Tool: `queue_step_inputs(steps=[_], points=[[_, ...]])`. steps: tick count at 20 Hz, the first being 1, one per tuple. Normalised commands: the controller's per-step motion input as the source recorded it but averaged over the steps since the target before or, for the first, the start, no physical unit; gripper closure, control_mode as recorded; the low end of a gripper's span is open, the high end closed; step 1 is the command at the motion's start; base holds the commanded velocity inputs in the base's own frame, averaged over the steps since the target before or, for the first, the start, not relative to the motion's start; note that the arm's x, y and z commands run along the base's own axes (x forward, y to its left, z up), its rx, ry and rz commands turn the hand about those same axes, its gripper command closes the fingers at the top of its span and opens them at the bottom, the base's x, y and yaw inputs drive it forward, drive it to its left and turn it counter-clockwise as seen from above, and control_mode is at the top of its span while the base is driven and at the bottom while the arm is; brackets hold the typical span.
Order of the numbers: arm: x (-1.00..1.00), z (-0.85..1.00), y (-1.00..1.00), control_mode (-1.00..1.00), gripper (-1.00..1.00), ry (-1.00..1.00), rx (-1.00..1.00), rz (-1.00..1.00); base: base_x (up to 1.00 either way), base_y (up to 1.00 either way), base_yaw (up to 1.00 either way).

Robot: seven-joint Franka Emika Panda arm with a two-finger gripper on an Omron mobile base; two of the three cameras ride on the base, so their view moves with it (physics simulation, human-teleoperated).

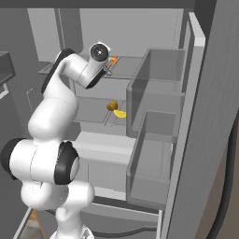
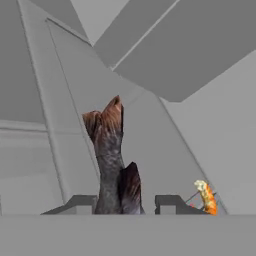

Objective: Transport the fish and lemon wedge to the fridge. Place the fish on the rack containing meat and place the lemon wedge on the rack containing the vegetable, ensuring meats and vegetables are on different racks.

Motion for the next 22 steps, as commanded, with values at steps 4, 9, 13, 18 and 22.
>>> queue_step_inputs(steps=[4,9,13,18,22], points=[[0.57,0.01,0.00,-1.00,1.00,-0.07,0.00,0.01,0.00,0.00,0.00],[0.52,0.06,0.00,-1.00,1.00,-0.01,0.00,0.00,0.00,0.00,0.00],[0.76,-0.16,0.00,-1.00,1.00,0.15,0.00,0.00,0.00,0.00,0.00],[0.67,-0.35,0.00,-1.00,1.00,0.12,0.00,0.00,0.00,0.00,0.00],[0.37,-0.58,0.00,-1.00,1.00,0.03,0.00,0.02,0.00,0.00,0.00]])
